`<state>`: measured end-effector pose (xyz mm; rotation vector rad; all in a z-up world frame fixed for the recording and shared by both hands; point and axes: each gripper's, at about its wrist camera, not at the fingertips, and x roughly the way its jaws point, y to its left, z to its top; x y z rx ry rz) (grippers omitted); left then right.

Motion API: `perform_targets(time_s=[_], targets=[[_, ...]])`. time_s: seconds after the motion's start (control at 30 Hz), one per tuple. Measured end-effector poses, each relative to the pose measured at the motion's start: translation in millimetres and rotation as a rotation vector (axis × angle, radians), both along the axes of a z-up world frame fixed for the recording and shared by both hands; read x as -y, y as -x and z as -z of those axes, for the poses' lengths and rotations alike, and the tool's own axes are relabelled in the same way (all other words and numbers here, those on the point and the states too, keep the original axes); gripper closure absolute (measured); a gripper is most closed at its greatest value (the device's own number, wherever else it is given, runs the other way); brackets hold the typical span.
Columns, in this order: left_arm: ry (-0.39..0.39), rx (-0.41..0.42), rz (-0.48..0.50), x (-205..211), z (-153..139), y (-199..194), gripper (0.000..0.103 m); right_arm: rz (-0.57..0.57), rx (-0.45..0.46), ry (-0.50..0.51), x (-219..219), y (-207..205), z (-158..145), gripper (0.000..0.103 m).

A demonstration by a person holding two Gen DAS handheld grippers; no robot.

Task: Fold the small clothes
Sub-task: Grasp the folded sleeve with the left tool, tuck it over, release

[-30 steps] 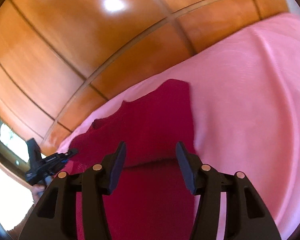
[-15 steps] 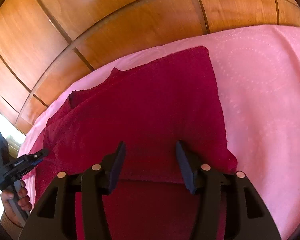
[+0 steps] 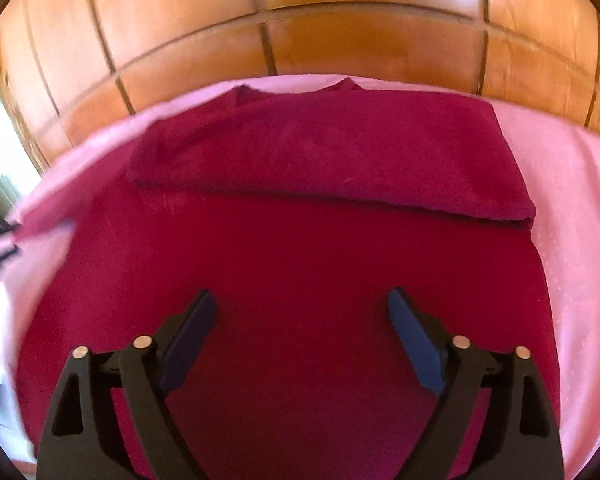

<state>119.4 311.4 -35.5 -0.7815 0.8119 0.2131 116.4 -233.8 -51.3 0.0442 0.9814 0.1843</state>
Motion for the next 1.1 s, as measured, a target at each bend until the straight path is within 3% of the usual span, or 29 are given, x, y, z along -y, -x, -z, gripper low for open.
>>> perform_targets(time_s=[0.13,0.2,0.43,0.5,0.6,0.67,0.8,0.93,1.1], targets=[[-0.008,0.005,-0.161,-62.0,-5.1,14.1,0.054,0.001,-0.003,0.013,-4.3,-7.0,6.1,0.010],[0.033,0.027,-0.188,-82.0,-4.2,12.3,0.054,0.003,-0.002,0.011,-4.9,-10.0,7.7,0.010],[0.108,-0.033,-0.319,-139.0,20.7,-9.2,0.055,-0.001,0.002,0.026,-5.9,-7.6,7.5,0.009],[0.107,-0.055,-0.336,-144.2,27.6,-15.5,0.071,-0.001,0.001,0.027,-6.0,-7.7,7.9,0.008],[0.062,-0.088,-0.304,-146.9,31.3,-27.5,0.095,-0.001,0.001,0.028,-6.5,-7.6,8.1,0.008],[0.053,-0.091,-0.300,-146.5,28.5,-29.3,0.096,-0.001,0.002,0.033,-6.9,-7.5,8.8,0.008],[-0.035,0.020,-0.226,-120.4,-4.8,-28.8,0.096,-0.001,0.000,0.033,-6.2,-8.0,10.0,0.007],[-0.149,0.139,-0.043,-48.9,-48.8,-29.2,0.096,-0.002,0.001,0.030,-5.2,-8.4,9.8,0.007],[-0.216,0.207,0.198,53.0,-65.5,-36.0,0.096,-0.001,0.004,0.027,-4.1,-7.0,9.7,0.007]])
